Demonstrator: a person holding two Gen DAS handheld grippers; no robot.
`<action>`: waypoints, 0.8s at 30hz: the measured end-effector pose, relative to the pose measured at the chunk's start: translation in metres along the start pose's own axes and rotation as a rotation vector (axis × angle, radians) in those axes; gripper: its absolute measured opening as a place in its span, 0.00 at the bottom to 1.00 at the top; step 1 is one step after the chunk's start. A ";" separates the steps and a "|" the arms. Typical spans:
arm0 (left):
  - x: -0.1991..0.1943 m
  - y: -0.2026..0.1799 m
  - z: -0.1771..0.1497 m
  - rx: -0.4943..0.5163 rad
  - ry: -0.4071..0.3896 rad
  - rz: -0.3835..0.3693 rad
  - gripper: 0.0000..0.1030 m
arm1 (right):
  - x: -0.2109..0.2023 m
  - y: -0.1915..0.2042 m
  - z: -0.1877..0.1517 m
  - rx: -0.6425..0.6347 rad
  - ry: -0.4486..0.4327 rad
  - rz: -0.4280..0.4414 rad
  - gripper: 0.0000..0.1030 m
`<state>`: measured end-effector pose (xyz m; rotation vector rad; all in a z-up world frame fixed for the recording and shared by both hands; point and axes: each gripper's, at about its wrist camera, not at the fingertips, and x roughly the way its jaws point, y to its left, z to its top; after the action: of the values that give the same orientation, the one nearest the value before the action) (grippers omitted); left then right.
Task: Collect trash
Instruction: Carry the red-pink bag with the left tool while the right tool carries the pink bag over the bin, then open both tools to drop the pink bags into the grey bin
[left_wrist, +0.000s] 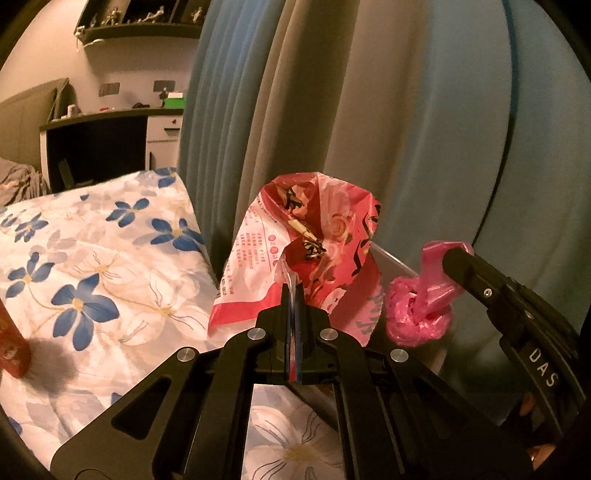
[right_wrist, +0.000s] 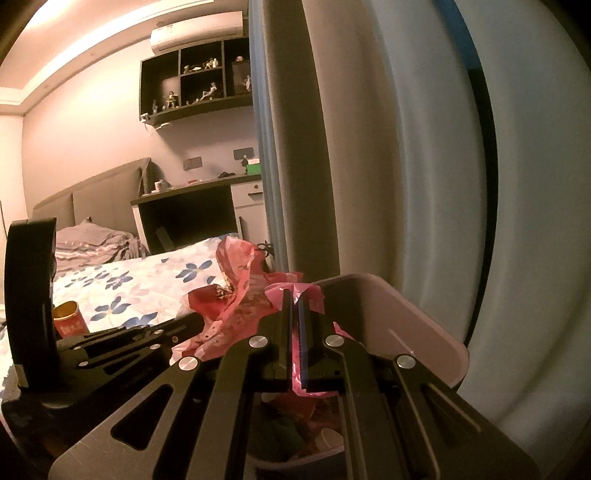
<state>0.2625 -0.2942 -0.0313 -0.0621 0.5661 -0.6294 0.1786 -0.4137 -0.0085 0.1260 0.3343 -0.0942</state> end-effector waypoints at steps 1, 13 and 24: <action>0.003 0.000 0.000 -0.004 0.004 -0.003 0.01 | 0.003 0.003 0.001 0.000 0.002 -0.002 0.03; 0.026 0.001 -0.002 -0.027 0.047 -0.037 0.01 | 0.014 -0.005 -0.002 0.015 0.020 -0.017 0.03; 0.035 0.000 -0.004 -0.041 0.062 -0.086 0.08 | 0.016 -0.008 -0.003 0.020 0.024 -0.020 0.03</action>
<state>0.2832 -0.3140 -0.0514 -0.1055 0.6391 -0.7051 0.1917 -0.4225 -0.0170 0.1436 0.3587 -0.1161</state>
